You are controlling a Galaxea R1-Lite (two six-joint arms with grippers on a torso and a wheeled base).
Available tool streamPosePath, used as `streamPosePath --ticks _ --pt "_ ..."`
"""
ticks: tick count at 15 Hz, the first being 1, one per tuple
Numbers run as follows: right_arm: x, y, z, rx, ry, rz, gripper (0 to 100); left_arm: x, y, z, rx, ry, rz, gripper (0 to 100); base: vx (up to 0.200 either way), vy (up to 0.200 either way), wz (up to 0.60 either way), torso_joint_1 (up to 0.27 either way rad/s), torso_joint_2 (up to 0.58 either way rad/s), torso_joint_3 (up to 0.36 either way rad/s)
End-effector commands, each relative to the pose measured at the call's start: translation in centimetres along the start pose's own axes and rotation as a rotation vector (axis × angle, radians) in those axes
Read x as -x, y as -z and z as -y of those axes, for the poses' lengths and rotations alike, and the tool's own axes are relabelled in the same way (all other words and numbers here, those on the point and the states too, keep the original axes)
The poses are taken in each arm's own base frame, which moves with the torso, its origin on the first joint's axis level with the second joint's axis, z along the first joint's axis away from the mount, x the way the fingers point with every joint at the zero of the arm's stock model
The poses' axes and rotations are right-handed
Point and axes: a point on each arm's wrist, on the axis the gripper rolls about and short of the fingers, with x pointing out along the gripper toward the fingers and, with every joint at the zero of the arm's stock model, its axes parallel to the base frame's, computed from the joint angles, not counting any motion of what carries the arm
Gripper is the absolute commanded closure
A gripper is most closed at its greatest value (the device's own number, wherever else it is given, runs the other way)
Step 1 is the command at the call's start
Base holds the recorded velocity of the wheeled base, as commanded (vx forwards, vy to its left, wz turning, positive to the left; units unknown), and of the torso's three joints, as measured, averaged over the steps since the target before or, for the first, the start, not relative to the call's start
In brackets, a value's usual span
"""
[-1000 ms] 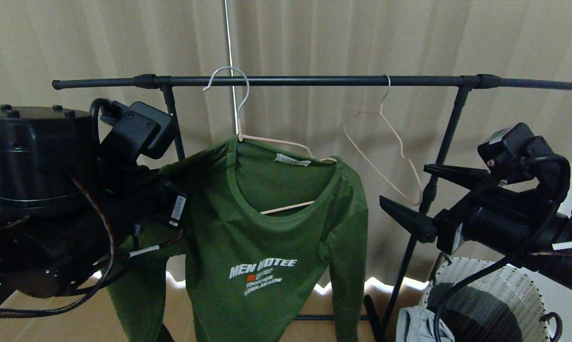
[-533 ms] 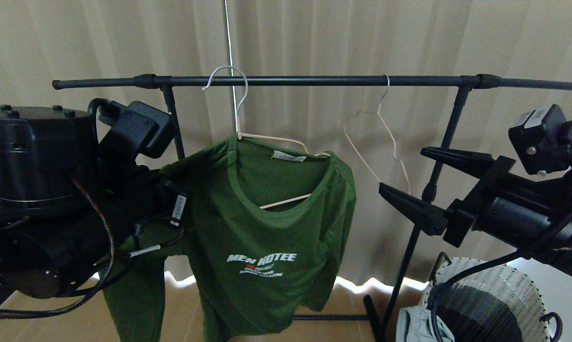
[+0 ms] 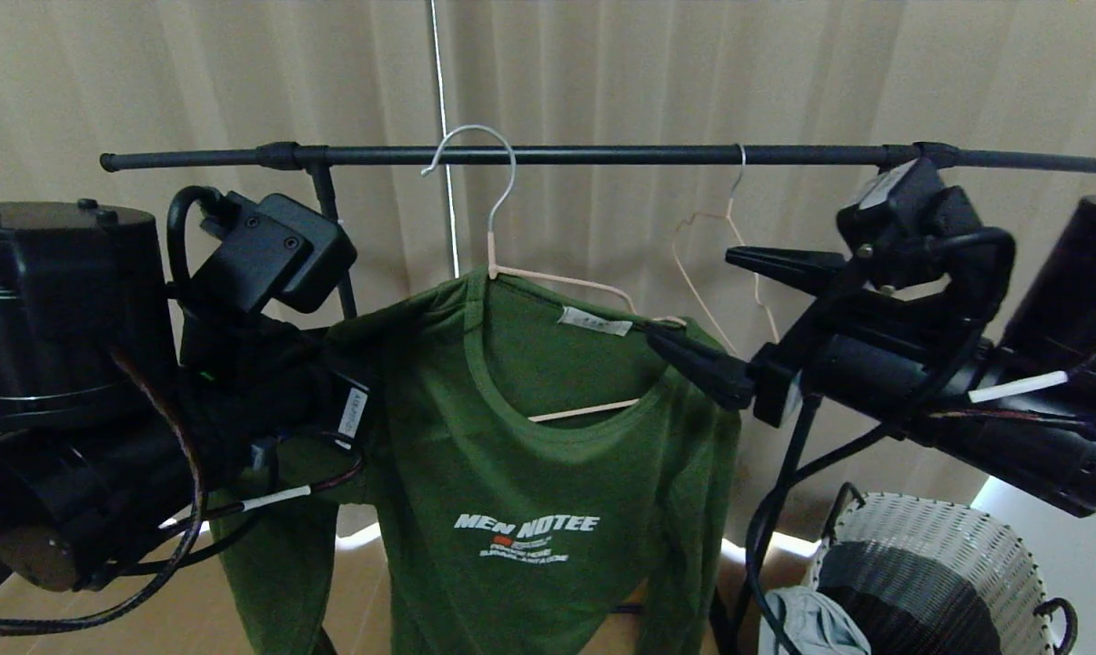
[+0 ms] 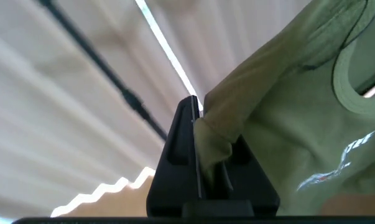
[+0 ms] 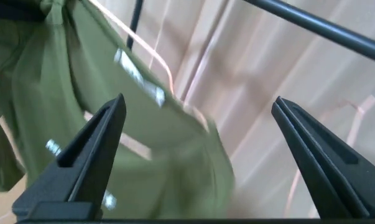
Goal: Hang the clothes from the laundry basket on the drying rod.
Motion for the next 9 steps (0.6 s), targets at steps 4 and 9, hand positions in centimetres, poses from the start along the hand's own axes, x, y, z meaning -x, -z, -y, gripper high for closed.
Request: streamPosePath --ticks 4,9 --pt "-5.2 0.9 -0.6 0.031 0.018 -0.027 0 0.6 0.2 0.7 -0.016 0.035 0.009 100 0.000 0.000 0.00 0.000 0.00 0.000" --pt "-6.3 2.1 -0.8 0.054 0.010 -0.063 0 1.4 0.2 0.8 -0.019 0.049 0.024 100 0.000 0.000 0.00 0.000 0.00 0.000"
